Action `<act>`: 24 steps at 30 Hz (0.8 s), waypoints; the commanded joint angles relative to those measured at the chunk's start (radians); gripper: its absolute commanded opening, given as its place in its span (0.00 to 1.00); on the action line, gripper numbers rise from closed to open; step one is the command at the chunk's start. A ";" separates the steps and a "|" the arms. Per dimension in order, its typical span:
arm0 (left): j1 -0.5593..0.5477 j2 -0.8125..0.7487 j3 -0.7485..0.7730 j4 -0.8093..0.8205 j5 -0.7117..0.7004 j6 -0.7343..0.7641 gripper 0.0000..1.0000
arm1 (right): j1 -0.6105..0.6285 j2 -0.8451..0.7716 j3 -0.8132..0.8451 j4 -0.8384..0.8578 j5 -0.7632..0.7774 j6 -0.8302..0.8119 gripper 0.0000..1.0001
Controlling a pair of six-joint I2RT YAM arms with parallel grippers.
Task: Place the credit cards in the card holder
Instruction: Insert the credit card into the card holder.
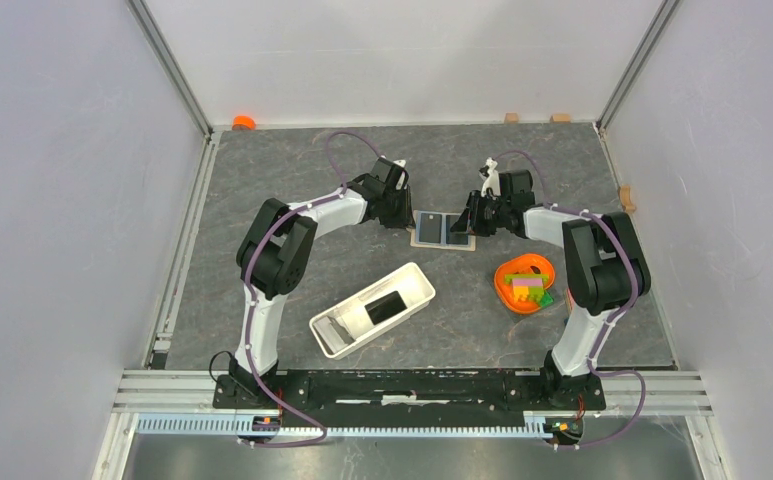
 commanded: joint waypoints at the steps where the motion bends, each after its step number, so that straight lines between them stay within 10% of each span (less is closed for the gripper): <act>1: -0.004 -0.012 -0.022 0.004 -0.028 -0.008 0.27 | 0.001 -0.063 -0.011 -0.003 0.065 -0.032 0.29; 24: -0.003 -0.011 -0.023 -0.011 -0.048 -0.005 0.09 | -0.036 -0.073 0.017 -0.094 0.113 -0.090 0.32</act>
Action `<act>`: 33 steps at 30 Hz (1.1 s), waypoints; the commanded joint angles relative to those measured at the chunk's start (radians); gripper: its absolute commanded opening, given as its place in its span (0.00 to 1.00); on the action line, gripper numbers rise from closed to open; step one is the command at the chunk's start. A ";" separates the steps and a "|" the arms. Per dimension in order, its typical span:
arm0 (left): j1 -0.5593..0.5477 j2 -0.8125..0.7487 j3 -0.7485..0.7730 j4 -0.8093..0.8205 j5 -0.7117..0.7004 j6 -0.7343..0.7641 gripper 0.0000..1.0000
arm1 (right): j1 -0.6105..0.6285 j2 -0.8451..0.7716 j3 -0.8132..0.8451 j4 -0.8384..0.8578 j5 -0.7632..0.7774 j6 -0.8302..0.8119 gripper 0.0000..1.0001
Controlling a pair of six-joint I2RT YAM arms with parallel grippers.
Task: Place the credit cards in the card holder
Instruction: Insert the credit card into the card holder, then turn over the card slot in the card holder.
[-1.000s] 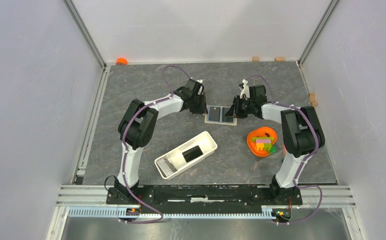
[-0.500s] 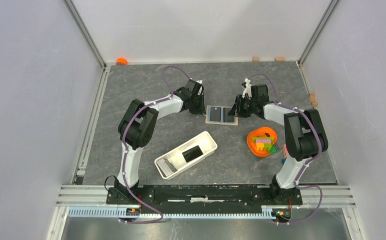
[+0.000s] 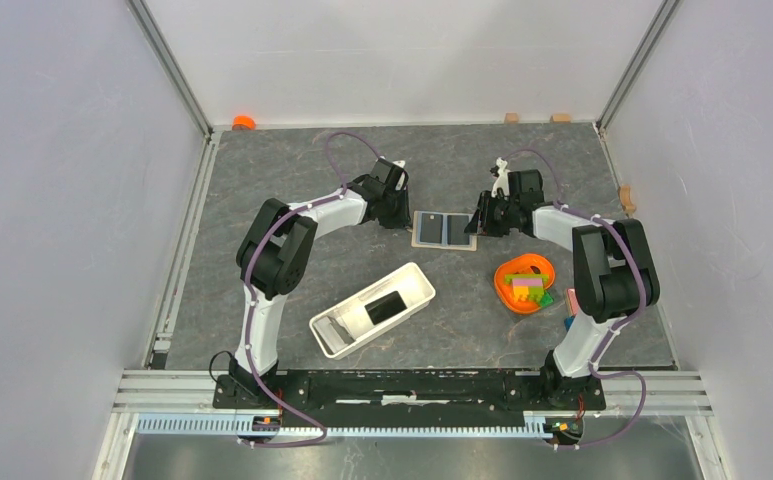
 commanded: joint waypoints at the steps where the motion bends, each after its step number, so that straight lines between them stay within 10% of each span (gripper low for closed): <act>1: -0.003 -0.010 -0.016 -0.014 -0.026 -0.004 0.09 | -0.001 -0.010 0.022 0.023 -0.022 -0.010 0.31; 33: -0.001 -0.013 -0.019 -0.014 -0.013 -0.009 0.06 | 0.005 0.064 0.007 0.052 -0.057 0.013 0.29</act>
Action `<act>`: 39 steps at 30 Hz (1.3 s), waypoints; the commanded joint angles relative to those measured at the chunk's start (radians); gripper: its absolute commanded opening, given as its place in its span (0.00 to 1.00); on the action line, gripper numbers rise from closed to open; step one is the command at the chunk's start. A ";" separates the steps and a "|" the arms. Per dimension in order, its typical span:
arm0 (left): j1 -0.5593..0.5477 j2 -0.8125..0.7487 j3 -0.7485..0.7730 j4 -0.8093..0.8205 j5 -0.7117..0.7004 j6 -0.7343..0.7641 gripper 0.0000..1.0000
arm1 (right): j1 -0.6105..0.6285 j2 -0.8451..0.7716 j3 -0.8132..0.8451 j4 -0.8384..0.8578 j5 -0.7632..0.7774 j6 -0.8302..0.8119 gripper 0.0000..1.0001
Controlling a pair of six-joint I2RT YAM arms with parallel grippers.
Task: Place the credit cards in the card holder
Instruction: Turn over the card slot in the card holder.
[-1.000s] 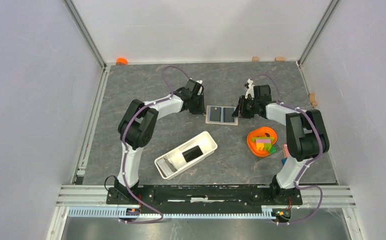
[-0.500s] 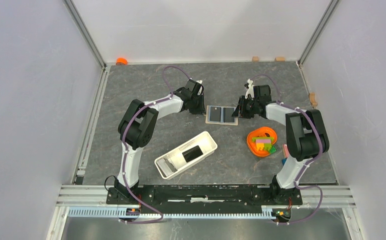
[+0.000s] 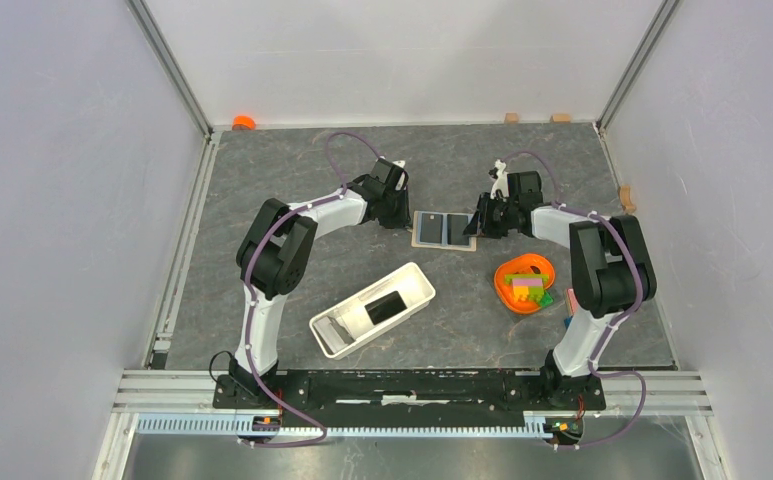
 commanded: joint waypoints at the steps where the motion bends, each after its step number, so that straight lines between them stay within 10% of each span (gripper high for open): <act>1: -0.001 -0.014 -0.020 -0.013 -0.014 -0.010 0.06 | 0.008 0.033 0.003 0.047 -0.043 0.020 0.29; 13: -0.001 -0.020 -0.026 -0.008 -0.012 -0.012 0.04 | 0.039 0.036 -0.019 0.167 -0.166 0.124 0.29; 27: 0.021 -0.062 -0.070 -0.005 -0.061 0.004 0.03 | 0.032 -0.039 -0.030 0.078 0.037 0.053 0.34; 34: 0.022 -0.128 -0.044 -0.020 -0.073 0.037 0.35 | 0.030 -0.012 -0.059 0.151 -0.053 0.100 0.35; 39: 0.021 -0.153 -0.011 -0.017 -0.058 0.051 0.39 | 0.030 0.001 -0.068 0.209 -0.107 0.141 0.35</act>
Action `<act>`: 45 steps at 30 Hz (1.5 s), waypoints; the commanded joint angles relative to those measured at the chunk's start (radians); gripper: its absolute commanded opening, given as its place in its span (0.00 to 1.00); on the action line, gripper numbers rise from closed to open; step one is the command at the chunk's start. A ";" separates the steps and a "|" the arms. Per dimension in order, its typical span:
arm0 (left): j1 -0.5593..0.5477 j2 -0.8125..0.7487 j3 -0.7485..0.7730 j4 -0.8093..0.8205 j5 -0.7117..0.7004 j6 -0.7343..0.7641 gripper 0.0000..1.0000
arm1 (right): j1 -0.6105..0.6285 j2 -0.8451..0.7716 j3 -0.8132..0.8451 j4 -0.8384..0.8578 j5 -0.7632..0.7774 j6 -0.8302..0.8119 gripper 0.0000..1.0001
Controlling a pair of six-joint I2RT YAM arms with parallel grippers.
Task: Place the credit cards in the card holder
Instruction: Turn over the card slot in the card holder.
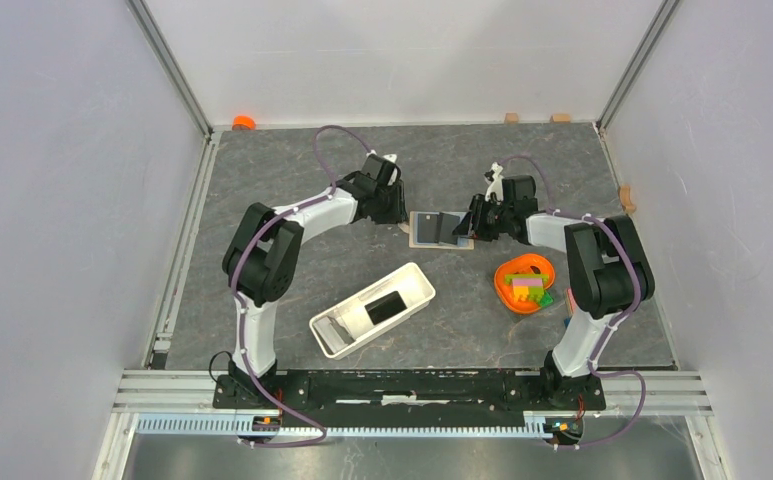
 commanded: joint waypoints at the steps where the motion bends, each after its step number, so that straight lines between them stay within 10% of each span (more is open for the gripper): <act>1: 0.003 -0.061 0.048 -0.004 0.010 0.038 0.40 | -0.002 0.008 -0.012 0.083 -0.067 0.043 0.35; 45: 0.002 0.071 -0.021 0.143 0.215 -0.033 0.20 | 0.100 0.046 0.012 0.268 0.023 0.205 0.32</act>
